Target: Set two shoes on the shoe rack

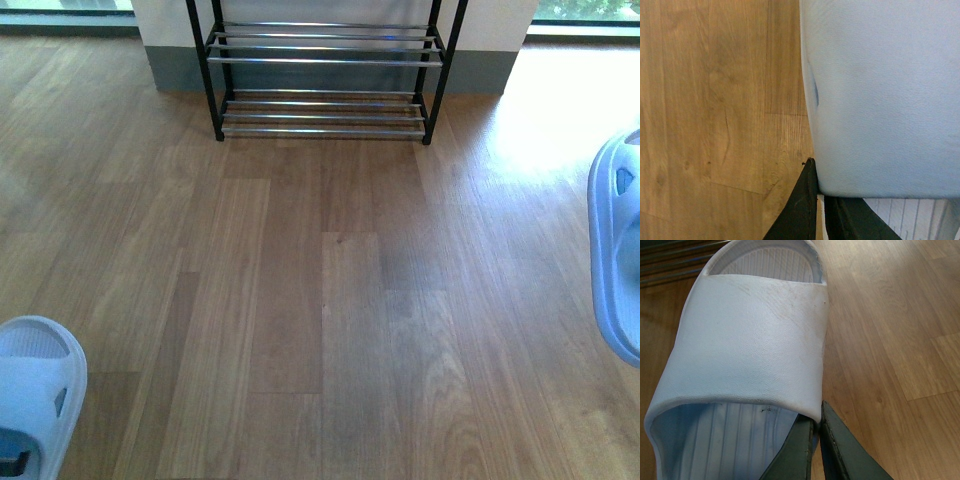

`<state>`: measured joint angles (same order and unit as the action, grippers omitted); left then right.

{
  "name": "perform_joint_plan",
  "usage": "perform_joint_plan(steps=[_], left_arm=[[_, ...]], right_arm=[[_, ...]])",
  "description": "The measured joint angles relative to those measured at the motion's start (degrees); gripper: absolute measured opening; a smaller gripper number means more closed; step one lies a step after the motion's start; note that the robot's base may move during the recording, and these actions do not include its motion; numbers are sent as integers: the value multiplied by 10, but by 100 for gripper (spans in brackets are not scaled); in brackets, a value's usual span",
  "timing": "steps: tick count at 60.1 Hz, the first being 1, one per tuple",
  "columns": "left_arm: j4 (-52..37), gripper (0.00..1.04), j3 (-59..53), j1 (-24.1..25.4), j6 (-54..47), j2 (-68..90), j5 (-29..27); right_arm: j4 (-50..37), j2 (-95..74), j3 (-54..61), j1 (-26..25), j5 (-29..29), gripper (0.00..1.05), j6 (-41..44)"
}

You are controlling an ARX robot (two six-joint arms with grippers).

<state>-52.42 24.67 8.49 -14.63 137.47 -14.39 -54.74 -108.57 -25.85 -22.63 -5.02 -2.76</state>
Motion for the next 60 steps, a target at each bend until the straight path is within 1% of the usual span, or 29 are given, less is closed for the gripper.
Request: perform_joint_plan(steps=[5,8,12,17,25,32,41,44,48,52,58,60], left_arm=[[30,2,-58,30,-69,-129,38],[75,2,-89,62,-113,-231,67],[144,2,-110,101,-142,-347,104],[207,2,-116,134,-158,-450,136],[316,2,-114,185,-157,-626,195],[374,2,-114,205,-155,-727,225],[382,2,-114,199,-136,-794,252],[383,2,-114,186,-108,-825,274],[385,2,-114,171,-81,-852,278],[389,2,-114,152,-62,-876,264],[423,2,-116,110,-26,-935,210],[427,2,-117,103,-19,-949,205]], right_arm=[[0,0,0,0,0,1,0],[0,0,0,0,0,1,0],[0,0,0,0,0,1,0],[0,0,0,0,0,1,0],[0,0,0,0,0,1,0],[0,0,0,0,0,1,0],[0,0,0,0,0,1,0],[0,0,0,0,0,1,0],[0,0,0,0,0,1,0],[0,0,0,0,0,1,0],[0,0,0,0,0,1,0],[0,0,0,0,0,1,0]])
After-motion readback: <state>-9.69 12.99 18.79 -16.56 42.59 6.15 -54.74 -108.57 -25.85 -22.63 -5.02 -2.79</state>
